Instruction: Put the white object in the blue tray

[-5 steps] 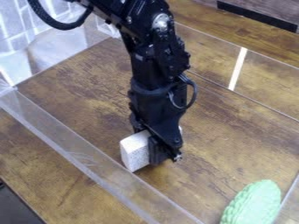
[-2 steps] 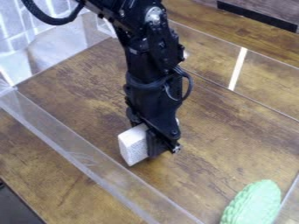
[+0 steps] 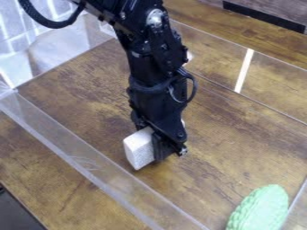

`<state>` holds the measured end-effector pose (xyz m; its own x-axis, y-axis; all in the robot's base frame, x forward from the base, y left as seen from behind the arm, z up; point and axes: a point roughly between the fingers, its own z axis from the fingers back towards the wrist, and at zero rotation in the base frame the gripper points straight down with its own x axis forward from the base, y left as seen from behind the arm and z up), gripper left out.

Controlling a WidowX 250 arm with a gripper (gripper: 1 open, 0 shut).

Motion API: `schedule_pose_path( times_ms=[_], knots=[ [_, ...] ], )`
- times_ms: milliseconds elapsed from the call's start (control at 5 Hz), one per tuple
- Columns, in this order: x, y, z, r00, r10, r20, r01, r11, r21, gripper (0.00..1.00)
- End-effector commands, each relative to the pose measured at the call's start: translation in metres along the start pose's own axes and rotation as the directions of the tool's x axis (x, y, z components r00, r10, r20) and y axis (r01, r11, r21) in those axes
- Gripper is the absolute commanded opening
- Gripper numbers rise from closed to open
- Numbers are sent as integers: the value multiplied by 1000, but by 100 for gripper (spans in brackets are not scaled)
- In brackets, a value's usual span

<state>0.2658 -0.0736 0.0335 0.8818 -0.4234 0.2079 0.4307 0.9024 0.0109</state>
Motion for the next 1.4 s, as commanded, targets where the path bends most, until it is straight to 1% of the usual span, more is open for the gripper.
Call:
schedule_pose_path(
  times_ms=[0, 200, 800, 1200],
  knots=[
    [3, 7, 1, 999, 38, 27, -38, 999, 7, 100],
    [2, 8, -1, 999, 49, 24, -49, 999, 8, 0],
    [-1, 8, -14, 997, 77, 13, -77, 997, 2, 0],
    [-6, 7, -21, 994, 105, -7, -105, 994, -6, 0]
  ],
)
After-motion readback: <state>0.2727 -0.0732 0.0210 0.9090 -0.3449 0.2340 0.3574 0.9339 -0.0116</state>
